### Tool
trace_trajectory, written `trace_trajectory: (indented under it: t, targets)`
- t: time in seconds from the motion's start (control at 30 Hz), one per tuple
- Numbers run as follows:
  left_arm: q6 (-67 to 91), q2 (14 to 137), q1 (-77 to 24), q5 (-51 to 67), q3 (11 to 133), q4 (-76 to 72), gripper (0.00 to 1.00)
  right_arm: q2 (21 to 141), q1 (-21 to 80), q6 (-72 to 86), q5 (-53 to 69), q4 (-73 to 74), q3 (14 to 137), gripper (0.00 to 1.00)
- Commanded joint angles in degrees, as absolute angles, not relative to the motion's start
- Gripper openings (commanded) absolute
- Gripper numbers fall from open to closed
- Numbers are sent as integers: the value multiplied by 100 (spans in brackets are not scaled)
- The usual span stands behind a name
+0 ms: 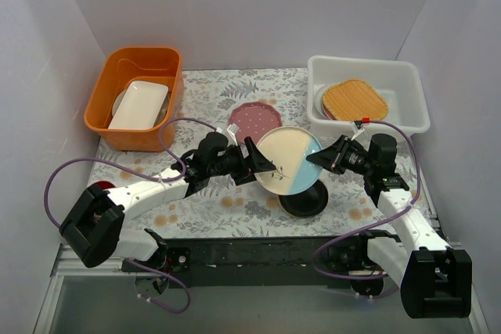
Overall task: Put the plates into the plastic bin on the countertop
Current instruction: Place the plate in the plastic bin.
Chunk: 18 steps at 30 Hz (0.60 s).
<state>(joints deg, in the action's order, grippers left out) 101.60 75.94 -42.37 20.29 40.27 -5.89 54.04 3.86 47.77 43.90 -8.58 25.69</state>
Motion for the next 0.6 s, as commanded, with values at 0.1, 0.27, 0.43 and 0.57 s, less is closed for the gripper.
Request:
trace_trajectory:
  t: [0.1,0.27,0.43,0.57]
  targets:
    - [9800,6996,-4271,1653,4342,-747,96,5256,457,4641,4720,-1160,2663,1]
    - [9668,6943,-4271,1363,4377,-414,98,5177,448,4685,4694,-1178,2619,1]
    - [9615,6856,-4298,1055,4342,184,98,5142,448,4667,4702,-1221,2479,1]
    - [9484,6785,-4298,748,4482,623,98,5106,457,4755,4676,-1380,2364,1]
